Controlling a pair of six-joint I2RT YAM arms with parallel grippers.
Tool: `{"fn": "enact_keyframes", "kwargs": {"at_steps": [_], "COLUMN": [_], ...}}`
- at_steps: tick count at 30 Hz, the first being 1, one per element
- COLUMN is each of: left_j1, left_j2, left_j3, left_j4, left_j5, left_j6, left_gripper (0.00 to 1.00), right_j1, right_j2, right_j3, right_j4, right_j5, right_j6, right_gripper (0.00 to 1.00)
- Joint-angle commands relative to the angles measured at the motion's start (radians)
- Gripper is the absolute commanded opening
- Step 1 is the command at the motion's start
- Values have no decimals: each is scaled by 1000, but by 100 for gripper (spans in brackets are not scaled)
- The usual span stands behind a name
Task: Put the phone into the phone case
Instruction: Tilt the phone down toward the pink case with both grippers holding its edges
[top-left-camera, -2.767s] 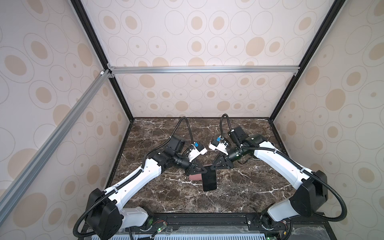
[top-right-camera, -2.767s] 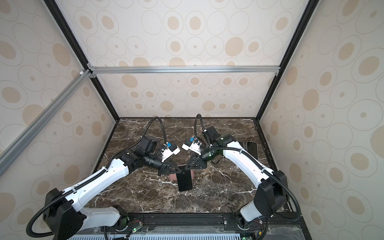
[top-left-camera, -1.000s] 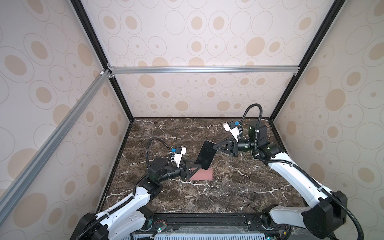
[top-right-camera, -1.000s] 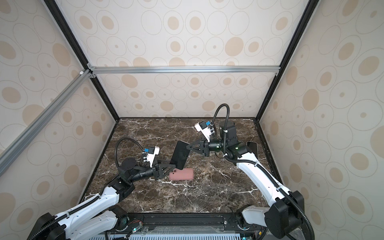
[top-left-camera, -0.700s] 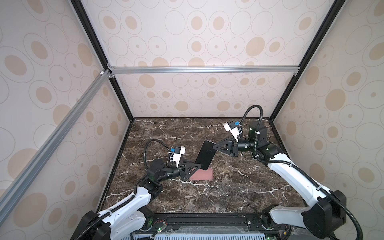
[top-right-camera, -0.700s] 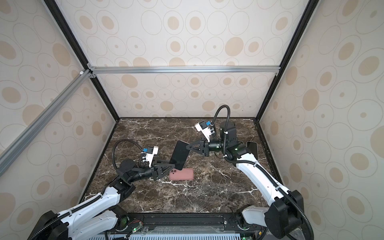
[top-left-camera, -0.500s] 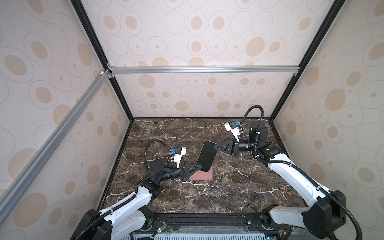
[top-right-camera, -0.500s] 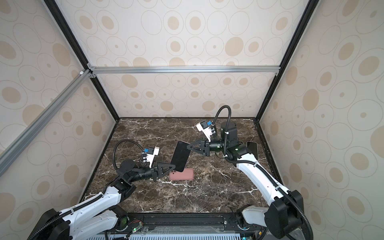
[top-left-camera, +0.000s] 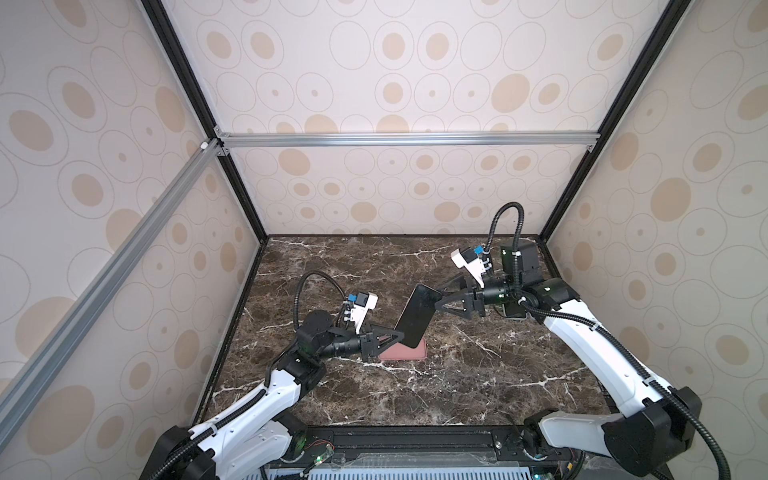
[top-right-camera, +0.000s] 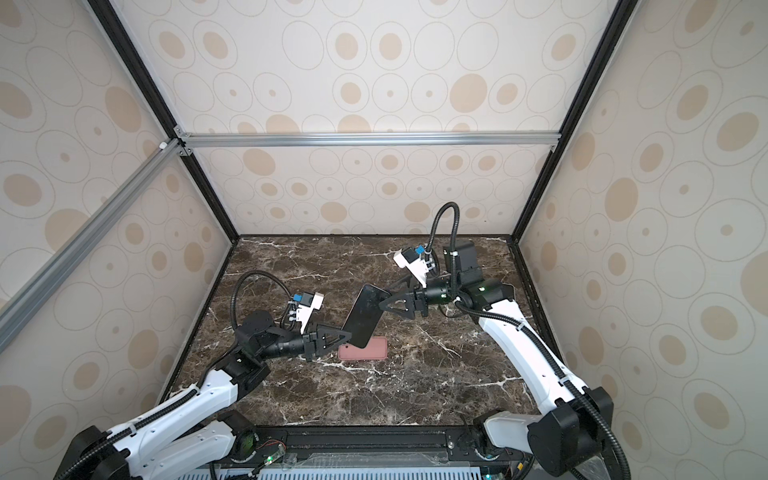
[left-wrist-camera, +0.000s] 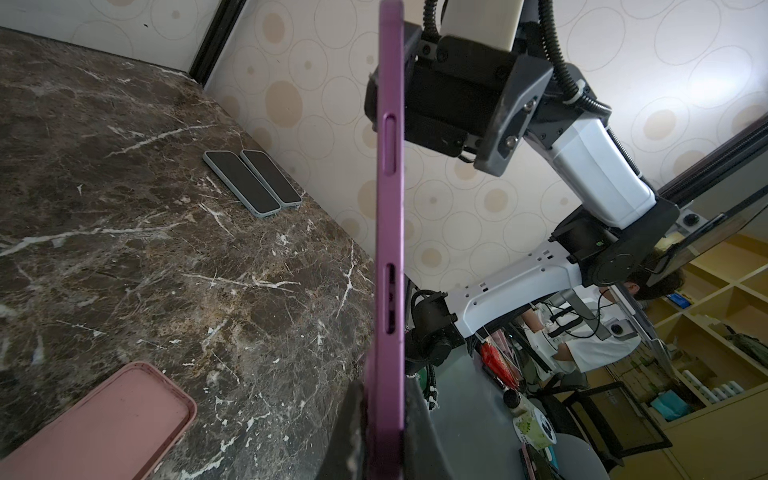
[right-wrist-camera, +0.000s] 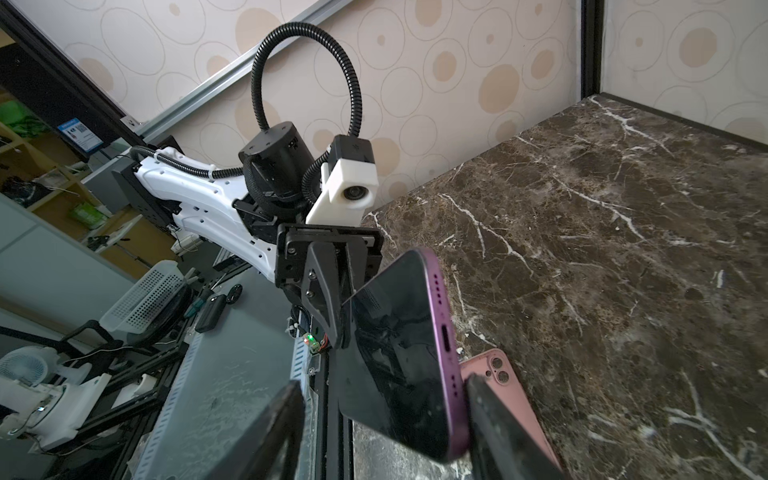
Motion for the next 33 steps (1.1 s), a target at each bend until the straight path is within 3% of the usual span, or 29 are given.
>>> {"fn": "enact_keyframes", "kwargs": {"at_steps": [1,10,18,33], "left_j1": [4,4,4,5], "left_j2": [-36,-31,16,91], "left_j3": [71,138,195,271], "left_j4": [-59,-195,-348,-507], "left_j5": [75,207,211,203], "left_j6": [67,143,250,382], "left_gripper": [0,0,0,0], "right_j1": [-5,-6,-5,-4], "right_j2": [37,105,154,175], "right_j3": [76,133,180,180], "right_j4": [-214,-415,-576,-592], "right_j5": [-29,-93,-110,-118], "right_j6": [-165,-303,-406,-402], "right_gripper": [60,57,38,19]}}
